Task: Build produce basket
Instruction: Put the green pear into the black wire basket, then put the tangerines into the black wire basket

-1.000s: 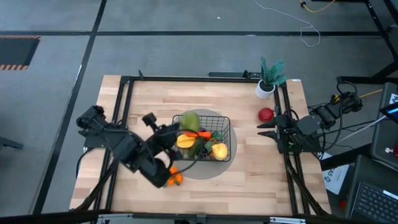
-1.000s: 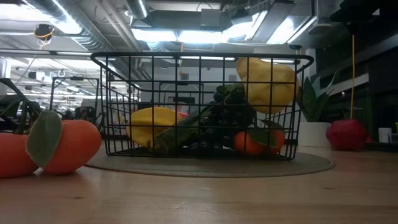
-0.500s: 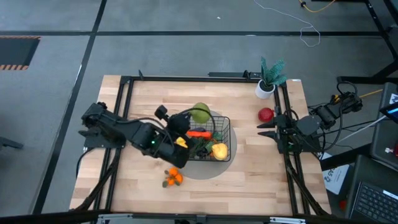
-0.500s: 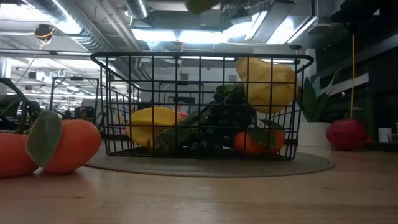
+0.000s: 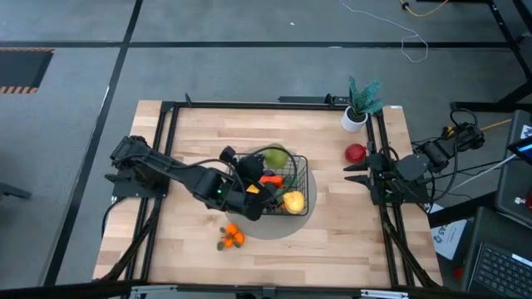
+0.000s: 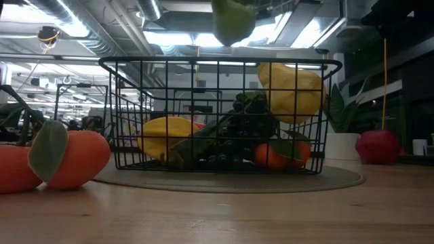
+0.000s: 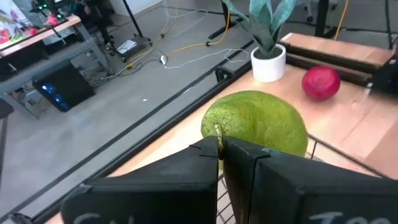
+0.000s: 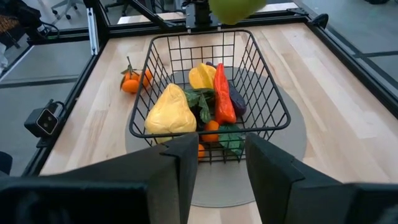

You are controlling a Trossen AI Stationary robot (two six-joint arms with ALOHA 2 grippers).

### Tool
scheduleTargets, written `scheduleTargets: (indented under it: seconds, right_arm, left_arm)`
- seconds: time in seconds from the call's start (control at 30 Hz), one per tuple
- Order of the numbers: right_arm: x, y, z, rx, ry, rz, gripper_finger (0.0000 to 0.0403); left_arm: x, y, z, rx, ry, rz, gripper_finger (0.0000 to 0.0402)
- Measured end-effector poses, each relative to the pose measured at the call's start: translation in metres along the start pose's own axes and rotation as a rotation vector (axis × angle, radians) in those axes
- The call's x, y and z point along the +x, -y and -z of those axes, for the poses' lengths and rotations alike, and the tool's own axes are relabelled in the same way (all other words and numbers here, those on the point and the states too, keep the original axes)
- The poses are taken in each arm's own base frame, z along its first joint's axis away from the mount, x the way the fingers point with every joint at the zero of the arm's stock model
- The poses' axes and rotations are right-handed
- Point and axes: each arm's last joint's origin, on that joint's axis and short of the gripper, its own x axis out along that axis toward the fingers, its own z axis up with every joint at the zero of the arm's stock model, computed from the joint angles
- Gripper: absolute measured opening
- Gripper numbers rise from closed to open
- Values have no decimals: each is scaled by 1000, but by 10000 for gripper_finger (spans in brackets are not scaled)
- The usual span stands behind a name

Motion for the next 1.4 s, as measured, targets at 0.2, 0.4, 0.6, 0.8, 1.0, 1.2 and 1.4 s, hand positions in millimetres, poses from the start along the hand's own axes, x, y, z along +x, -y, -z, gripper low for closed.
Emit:
scheduleTargets:
  seconds: [0.2,0.4,0.6,0.8,1.0,1.2,1.4]
  right_arm:
    - [0,0,0,-9,-2,0,124]
    - [0,0,0,-9,-2,1,124]
    - [0,0,0,-9,-2,1,124]
    - [0,0,0,-9,-2,1,124]
    - [0,0,0,-9,-2,0,124]
    - [0,0,0,-9,-2,0,124]
    - [0,0,0,-9,-2,0,124]
  left_arm:
    - [2,2,6,-3,-12,6,0]
    - [4,12,5,-37,-20,110,0]
    - [6,17,-1,0,17,145,0]
    - [14,13,-2,-2,10,119,0]
    - [23,10,-4,-43,-4,111,12]
    - [25,9,-4,-67,-15,121,34]
    - [23,11,-3,-67,-29,155,48]
